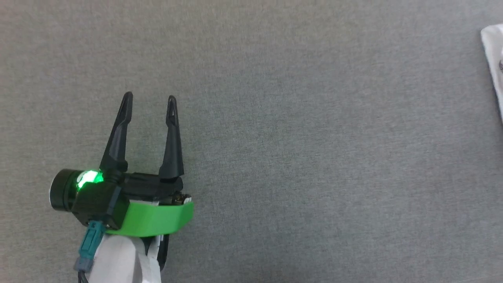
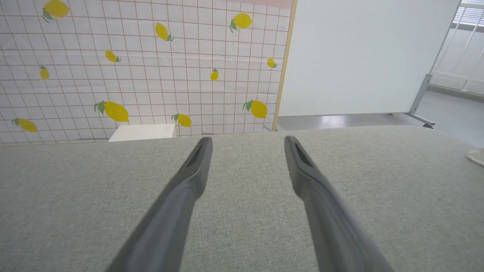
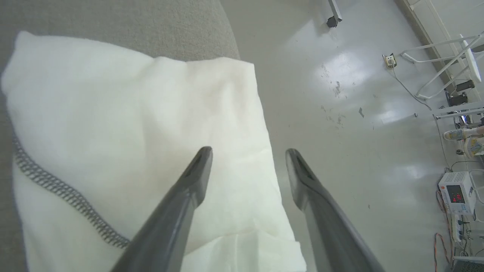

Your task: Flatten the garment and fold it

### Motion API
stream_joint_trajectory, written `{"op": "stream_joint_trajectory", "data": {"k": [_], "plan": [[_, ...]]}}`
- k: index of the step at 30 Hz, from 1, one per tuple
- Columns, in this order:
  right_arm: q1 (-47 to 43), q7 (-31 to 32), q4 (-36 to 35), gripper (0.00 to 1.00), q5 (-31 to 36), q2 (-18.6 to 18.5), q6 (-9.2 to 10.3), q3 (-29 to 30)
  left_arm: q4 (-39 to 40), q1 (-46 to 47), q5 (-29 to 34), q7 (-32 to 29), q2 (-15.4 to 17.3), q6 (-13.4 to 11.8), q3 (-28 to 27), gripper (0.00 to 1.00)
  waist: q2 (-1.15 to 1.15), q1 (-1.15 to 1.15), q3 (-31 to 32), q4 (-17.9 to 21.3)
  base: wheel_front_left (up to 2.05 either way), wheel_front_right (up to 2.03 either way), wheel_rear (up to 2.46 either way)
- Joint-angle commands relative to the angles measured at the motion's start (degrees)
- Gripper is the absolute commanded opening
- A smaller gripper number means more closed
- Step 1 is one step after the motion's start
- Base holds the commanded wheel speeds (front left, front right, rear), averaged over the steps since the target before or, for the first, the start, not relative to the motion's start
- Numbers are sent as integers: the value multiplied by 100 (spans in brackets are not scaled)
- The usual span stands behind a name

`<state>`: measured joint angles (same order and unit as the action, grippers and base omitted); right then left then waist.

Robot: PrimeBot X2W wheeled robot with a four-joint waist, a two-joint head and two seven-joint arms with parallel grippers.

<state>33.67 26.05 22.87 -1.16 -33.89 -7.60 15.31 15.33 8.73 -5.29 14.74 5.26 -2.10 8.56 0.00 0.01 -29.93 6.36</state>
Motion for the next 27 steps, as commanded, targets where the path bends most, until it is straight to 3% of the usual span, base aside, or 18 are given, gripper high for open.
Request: {"op": "stream_joint_trajectory", "data": {"k": [1, 18, 27], "plan": [[0, -81, -48, 100, -26, 103, 11, 37, -22, -93, -51, 25, -27, -32, -20, 100, 0, -1, 413, 13, 0, 0, 0], [-1764, -622, -2043, 100, -895, 1729, 11, -491, -285, -1043, -441, 26, -194, -211, -251, 100, 0, -1, 2008, -241, 0, 0, 0], [-2747, -1711, -2782, 100, -542, 2530, 11, -463, -515, -1274, -468, 26, -218, -279, -260, 100, 0, -1, 2298, -546, 0, 0, 0]]}}
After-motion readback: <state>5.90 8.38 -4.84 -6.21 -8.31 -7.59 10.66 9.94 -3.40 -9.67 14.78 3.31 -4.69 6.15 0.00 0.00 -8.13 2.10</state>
